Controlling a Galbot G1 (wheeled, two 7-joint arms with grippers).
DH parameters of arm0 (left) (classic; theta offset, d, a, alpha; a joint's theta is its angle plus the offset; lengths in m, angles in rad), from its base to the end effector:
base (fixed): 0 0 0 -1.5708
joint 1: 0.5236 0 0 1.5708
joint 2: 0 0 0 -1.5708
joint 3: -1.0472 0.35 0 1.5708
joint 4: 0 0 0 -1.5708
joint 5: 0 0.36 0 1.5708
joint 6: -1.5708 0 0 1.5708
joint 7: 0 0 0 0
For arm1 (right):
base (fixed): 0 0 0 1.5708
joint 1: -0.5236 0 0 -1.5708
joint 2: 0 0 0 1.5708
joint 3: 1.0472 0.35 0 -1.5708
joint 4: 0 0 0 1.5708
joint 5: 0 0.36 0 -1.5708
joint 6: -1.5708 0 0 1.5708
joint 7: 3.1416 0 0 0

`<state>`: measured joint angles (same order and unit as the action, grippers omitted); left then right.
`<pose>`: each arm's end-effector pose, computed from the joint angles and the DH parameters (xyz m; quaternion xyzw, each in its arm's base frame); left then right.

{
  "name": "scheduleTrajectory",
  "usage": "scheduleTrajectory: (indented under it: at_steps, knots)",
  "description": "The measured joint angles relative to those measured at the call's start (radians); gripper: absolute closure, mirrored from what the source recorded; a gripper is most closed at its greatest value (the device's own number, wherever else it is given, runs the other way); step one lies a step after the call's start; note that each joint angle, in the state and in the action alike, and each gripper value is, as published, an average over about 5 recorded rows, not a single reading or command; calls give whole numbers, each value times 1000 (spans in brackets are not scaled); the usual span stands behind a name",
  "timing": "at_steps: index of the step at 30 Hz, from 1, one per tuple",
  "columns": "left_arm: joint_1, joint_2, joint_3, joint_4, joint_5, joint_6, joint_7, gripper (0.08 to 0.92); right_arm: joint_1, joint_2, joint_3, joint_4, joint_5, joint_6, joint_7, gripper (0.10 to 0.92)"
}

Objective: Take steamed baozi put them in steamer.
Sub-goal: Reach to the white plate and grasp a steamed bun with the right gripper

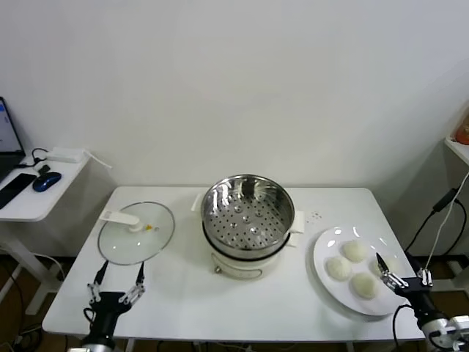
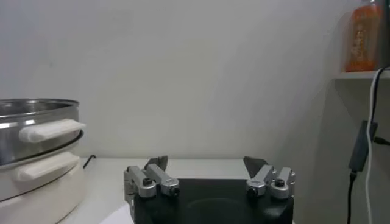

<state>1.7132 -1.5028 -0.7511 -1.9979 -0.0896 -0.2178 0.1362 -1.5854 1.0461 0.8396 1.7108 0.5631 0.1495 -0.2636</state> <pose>0.1303 0.0874 -0.3509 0.0113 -0.9986 -0.0522 0.0062 0.1864 -0.2460 -0.3488 0.0360 -0.9976 0.0186 0.0555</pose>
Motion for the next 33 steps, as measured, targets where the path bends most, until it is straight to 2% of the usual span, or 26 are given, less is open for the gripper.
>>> scheduleTrajectory:
  at_steps: [14,25,33]
  knots:
    - [-10,6,10,6,-7,5,-11,177,198,-199,-94,-54,-188,-174,-148,203]
    - [-23,15,16,2,-19,26,-14,177,403,-471,-256,-144,-289,-286,-429,203]
    - [-34,30,18,11,-26,41,-15,177,650,-652,-523,-214,-318,-305,-629,203]
